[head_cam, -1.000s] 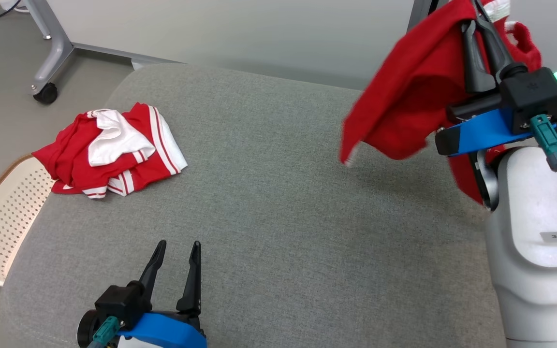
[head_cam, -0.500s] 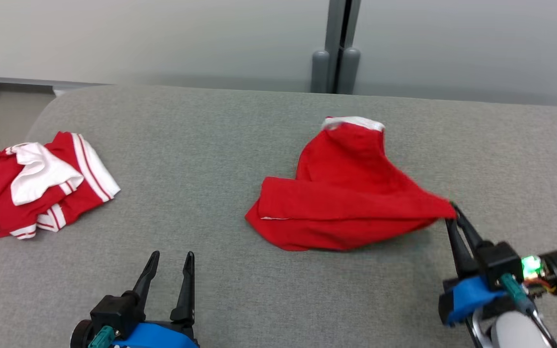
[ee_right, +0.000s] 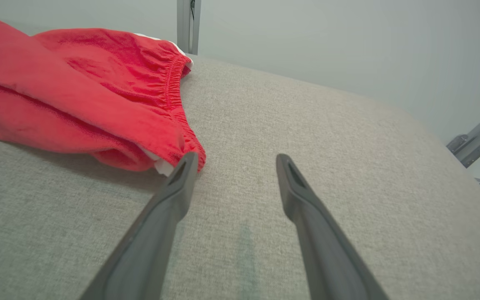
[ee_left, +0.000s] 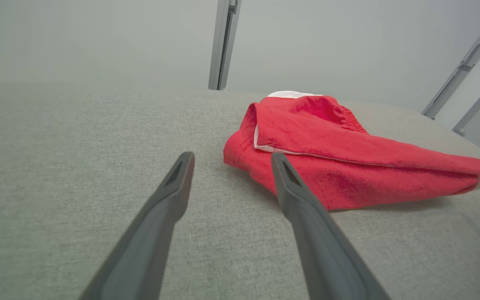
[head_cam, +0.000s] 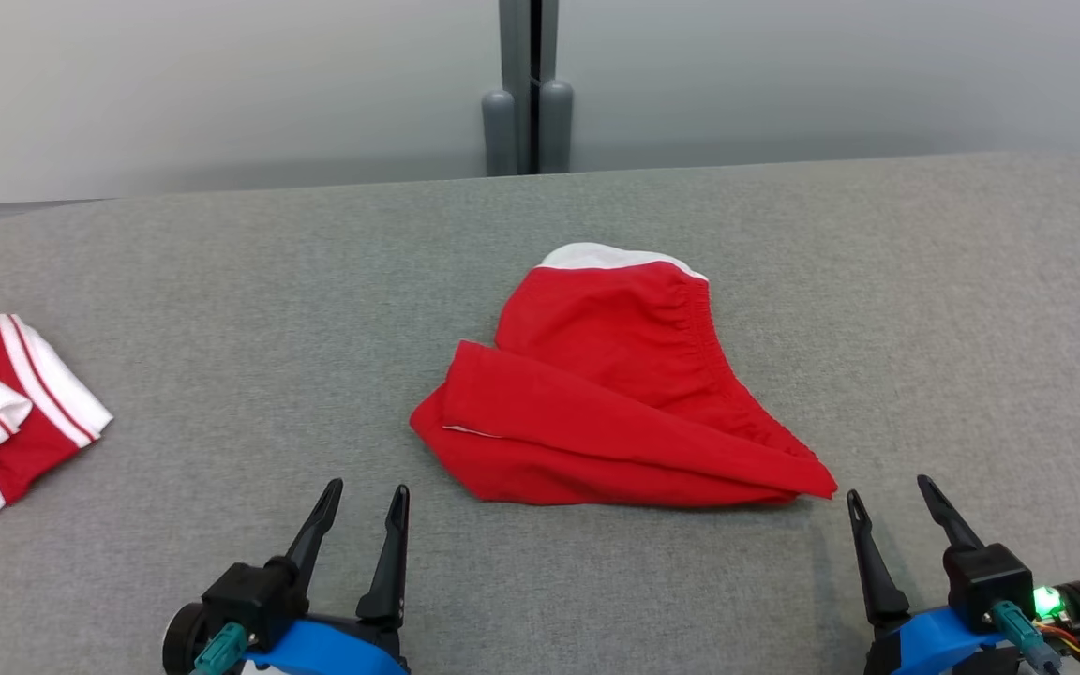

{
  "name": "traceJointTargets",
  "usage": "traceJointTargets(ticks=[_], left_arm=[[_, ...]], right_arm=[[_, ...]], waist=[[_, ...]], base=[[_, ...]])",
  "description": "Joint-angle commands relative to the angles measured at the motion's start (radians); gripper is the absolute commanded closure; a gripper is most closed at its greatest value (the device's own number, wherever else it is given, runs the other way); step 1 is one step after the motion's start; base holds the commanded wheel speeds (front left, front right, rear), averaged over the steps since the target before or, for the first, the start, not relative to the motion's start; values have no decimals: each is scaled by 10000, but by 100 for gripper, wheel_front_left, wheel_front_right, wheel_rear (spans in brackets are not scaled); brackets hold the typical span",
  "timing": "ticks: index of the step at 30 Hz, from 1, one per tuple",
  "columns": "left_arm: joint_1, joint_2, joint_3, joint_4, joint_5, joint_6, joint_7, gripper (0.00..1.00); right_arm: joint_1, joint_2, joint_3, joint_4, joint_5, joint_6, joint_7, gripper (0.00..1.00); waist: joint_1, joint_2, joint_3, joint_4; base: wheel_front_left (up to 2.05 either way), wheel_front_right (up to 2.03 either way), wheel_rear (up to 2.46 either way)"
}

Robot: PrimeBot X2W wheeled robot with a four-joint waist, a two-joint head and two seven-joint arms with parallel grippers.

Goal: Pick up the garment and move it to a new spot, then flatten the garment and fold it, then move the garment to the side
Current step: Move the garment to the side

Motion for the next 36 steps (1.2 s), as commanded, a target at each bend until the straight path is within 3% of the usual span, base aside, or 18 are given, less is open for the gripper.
traceJointTargets(ticks=[1, 14, 26, 27, 29, 36], left_arm=[[-281, 82, -159, -39, -218, -15, -26, 0], [-1643, 1225, -1287, 294, -2034, -15, -28, 0], [-2211, 1856, -1898, 267, -2824, -15, -26, 3], [-2254, 1880, -1932, 222, -2861, -15, -28, 42], [-2275, 1948, -2002, 160, -2892, -15, -28, 100], [-2163, 1881, -1921, -315, -2747, -15, -28, 100]], right_arm=[[-34, -35, 89, -112, 139, -1, -37, 0], [-410, -35, 754, -1005, 754, 1, -37, 0], [-560, -35, 943, -1355, 990, 1, -37, 0], [-580, -35, 967, -1382, 1019, 1, -37, 0], [-609, -35, 1021, -1451, 1069, 1, -37, 0], [-582, -35, 972, -1527, 1258, 1, -37, 0]], waist=[[1, 1, 88, -160], [1, 1, 1287, -1282], [1, 1, 1786, -1662], [1, 1, 1804, -1677], [1, 1, 1833, -1703], [1, 1, 1693, -1563]], base=[[0, 0, 0], [0, 0, 0], [0, 0, 0], [0, 0, 0], [0, 0, 0], [0, 0, 0]])
